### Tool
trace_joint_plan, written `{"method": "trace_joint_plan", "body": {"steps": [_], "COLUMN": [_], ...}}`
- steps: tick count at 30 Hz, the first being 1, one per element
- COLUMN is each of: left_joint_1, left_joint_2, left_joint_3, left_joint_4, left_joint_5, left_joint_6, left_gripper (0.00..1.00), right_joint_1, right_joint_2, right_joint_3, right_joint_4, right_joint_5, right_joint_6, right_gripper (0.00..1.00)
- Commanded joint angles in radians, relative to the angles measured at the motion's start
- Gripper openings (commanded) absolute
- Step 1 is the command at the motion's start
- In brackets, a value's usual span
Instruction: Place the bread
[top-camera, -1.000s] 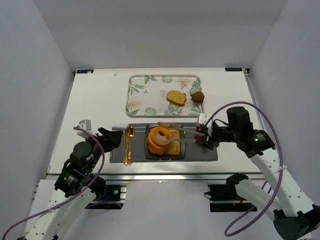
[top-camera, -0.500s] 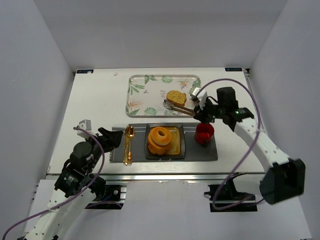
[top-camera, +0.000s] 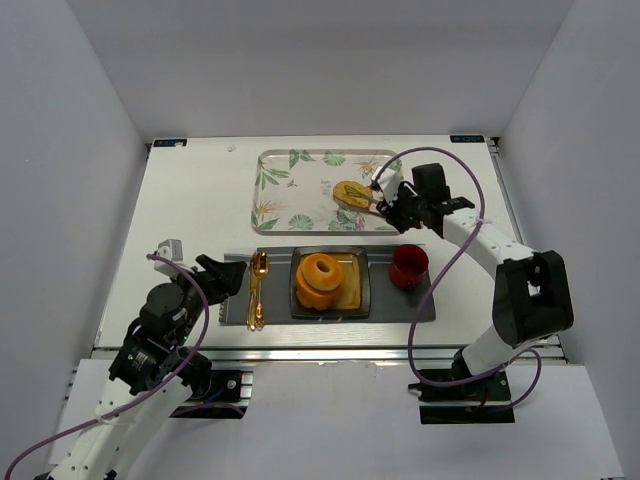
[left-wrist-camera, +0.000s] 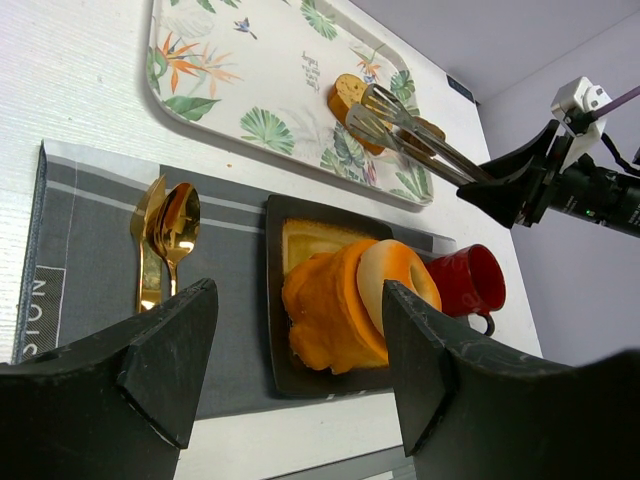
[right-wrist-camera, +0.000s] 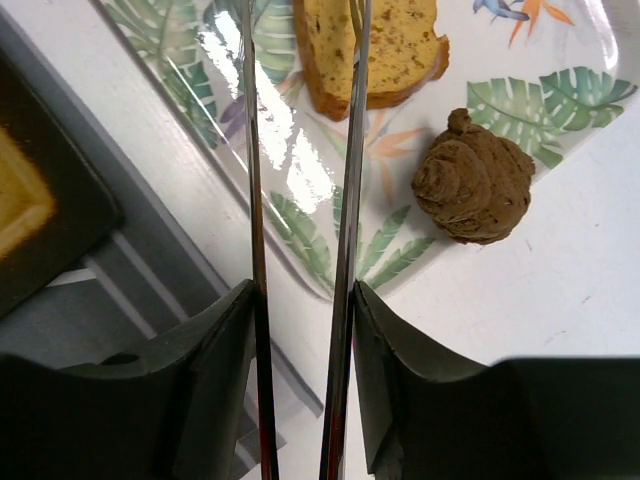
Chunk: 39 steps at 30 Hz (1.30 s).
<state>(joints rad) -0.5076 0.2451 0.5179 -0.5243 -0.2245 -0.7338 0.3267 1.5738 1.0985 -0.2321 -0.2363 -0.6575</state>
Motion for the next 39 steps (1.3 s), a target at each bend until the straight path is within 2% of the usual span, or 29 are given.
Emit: {"method": "trace_joint_plan", "body": {"steps": [1, 6, 10, 17, 23, 27, 31, 39], "left_joint_1": [0.0, 0.0, 0.0, 0.0, 0.0, 0.0, 0.0, 0.0], "left_joint_2": [0.011, 0.034, 0.034, 0.016, 0.005, 0.005, 0.006, 0.013], "left_joint_3": [-0.002, -0.002, -0.001, 0.001, 0.008, 0.011, 0.013, 0.008], "left_joint_4": [0.007, 0.023, 0.023, 0.006, -0.005, -0.005, -0.002, 0.006], "left_joint_5": [-0.004, 0.001, 0.001, -0.004, -0.009, -0.012, -0.01, -0.006], "left_joint_6": [-0.003, 0.005, 0.008, 0.005, 0.005, 0.005, 0.007, 0.008], "left_gripper": [0.76, 0.76, 0.76, 0.76, 0.76, 0.76, 0.76, 0.76], "right_joint_1": [-0.006, -0.005, -0.005, -0.006, -0.014, -0.017, -0.017, 0.002], "right_joint_2": [0.008, 0.032, 0.052, 0.016, -0.095, -0.208, -0.314, -0.549], "right_joint_3": [0.044, 0.041, 0.041, 0.044, 0.115, 0.135, 0.087, -0.026], "right_joint_4": [0.085, 0.088, 0.071, 0.028, -0.056, -0.13, -0.231, -0.387], "right_joint_5": [0.038, 0.06, 0.08, 0.054, -0.049, -0.133, -0.25, -0.389], "right_joint_6": [-0.024, -0.048, -0.079, -0.081, -0.001, 0.016, 0.015, 0.006], "right_gripper": [0.47, 0.45, 0.38, 0.18, 0.12, 0.12, 0.1, 0.08]}}
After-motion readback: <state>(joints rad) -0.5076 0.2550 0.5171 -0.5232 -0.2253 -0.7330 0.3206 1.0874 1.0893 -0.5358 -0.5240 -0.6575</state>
